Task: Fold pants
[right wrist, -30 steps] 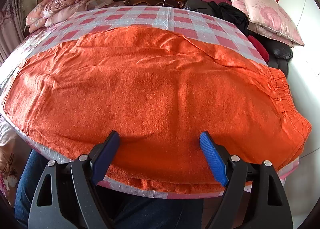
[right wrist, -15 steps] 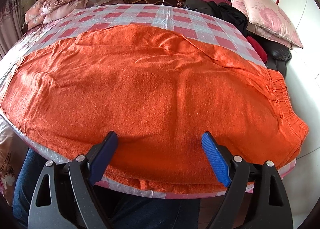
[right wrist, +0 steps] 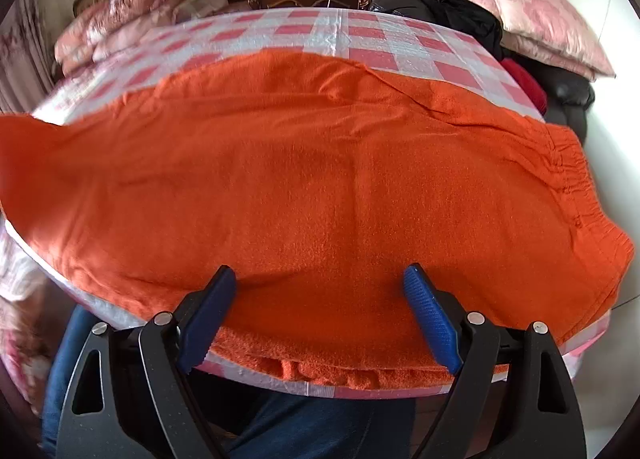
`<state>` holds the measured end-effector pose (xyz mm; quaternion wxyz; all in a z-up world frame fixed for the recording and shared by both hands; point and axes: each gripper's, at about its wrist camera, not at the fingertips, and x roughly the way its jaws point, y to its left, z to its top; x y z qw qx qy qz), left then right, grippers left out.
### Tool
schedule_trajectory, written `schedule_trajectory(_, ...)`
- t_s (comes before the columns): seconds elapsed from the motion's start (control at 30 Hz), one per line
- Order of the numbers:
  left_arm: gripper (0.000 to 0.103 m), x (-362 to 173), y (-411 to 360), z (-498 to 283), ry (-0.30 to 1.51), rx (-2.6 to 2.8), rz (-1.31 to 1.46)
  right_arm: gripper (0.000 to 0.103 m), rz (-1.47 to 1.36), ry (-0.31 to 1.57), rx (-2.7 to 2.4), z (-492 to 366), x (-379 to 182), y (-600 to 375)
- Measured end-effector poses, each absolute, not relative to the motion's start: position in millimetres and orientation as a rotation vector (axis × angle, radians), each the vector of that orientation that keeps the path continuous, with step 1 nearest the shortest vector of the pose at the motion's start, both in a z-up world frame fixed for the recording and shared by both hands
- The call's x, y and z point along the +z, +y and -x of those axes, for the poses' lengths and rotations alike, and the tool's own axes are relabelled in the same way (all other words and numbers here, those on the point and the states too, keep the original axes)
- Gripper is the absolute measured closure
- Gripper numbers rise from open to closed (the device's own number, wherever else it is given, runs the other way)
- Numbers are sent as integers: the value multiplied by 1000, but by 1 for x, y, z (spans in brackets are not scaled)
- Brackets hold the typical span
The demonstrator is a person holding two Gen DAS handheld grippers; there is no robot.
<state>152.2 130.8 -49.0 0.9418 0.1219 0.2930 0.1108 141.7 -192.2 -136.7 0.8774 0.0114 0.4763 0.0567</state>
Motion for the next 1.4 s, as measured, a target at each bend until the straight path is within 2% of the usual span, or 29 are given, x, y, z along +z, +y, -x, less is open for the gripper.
schedule_trajectory(0.03,93,-59,88,-146,568,163,-360,22,-54,987,128,-140,-133,-197)
schedule_trajectory(0.17,93,-114,-4,-120,539,-11,-576,25,-169,963,139,-135,-118,-219)
schedule_trajectory(0.33,93,-155,-19,-112,591,-47,-577,32,-296,970,228,-138,-105,-231)
schedule_trajectory(0.53,94,-132,8,-112,554,-52,-410,31,-463,1053,486,-175,-91,-194)
schedule_trajectory(0.73,94,-118,16,-109,524,-40,-369,32,-503,1198,628,-236,-88,-116)
schedule_trajectory(0.9,94,-115,19,-105,517,-43,-349,31,-550,1338,611,-281,-110,-76)
schedule_trajectory(1.17,94,-113,14,-95,484,-58,-366,32,-517,1383,573,-312,-127,-43)
schedule_trajectory(1.2,94,-114,11,-93,481,-61,-378,44,-517,1370,582,-315,-128,-40)
schedule_trajectory(1.23,94,-115,7,-92,479,-62,-392,64,-505,1360,591,-318,-128,-36)
schedule_trajectory(1.27,94,-117,2,-90,472,-62,-419,77,-495,1350,588,-319,-127,-34)
schedule_trajectory(1.3,94,-119,-4,-89,466,-59,-448,94,-487,1332,586,-321,-125,-36)
schedule_trajectory(1.4,94,-121,-20,-88,460,-62,-485,95,-408,1220,610,-315,-102,-40)
